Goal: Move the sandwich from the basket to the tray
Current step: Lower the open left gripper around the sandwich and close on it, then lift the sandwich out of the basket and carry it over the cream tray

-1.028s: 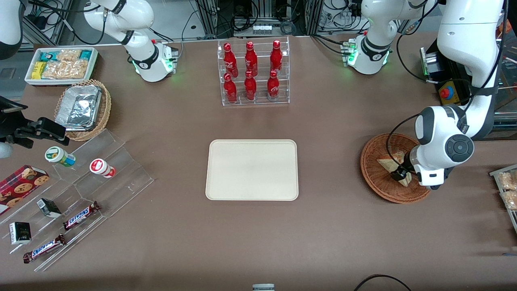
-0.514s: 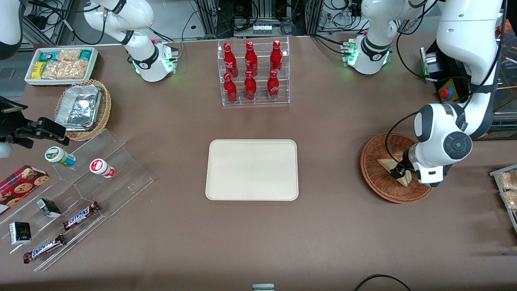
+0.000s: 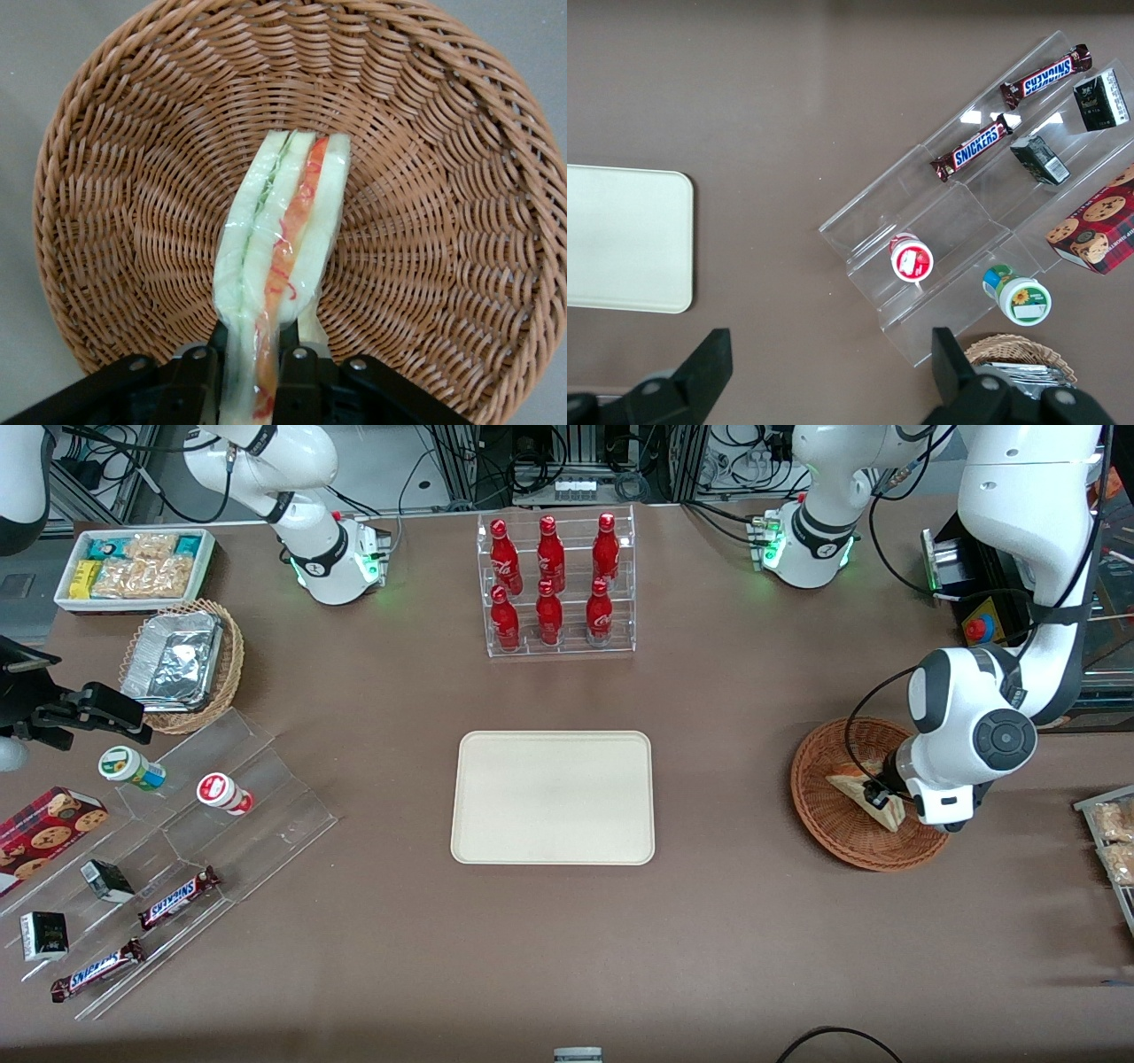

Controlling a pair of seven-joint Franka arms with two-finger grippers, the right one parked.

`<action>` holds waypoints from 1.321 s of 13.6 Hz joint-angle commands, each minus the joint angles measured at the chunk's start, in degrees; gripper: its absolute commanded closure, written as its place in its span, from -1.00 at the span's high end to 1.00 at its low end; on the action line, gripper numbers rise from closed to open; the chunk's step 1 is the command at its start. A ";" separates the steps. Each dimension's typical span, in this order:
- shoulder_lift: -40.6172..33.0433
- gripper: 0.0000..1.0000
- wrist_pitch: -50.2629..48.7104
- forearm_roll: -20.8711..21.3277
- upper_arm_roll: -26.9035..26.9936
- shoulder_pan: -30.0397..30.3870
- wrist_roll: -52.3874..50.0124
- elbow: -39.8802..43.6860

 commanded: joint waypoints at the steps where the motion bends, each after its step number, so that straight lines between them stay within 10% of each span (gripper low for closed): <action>1: -3.83 -0.55 -8.39 0.87 -0.42 -1.33 -0.05 2.62; 11: -5.96 -0.52 -24.07 0.61 -0.51 -22.93 3.29 17.22; 18: 9.77 -0.52 -18.47 0.26 -0.51 -38.69 2.76 28.74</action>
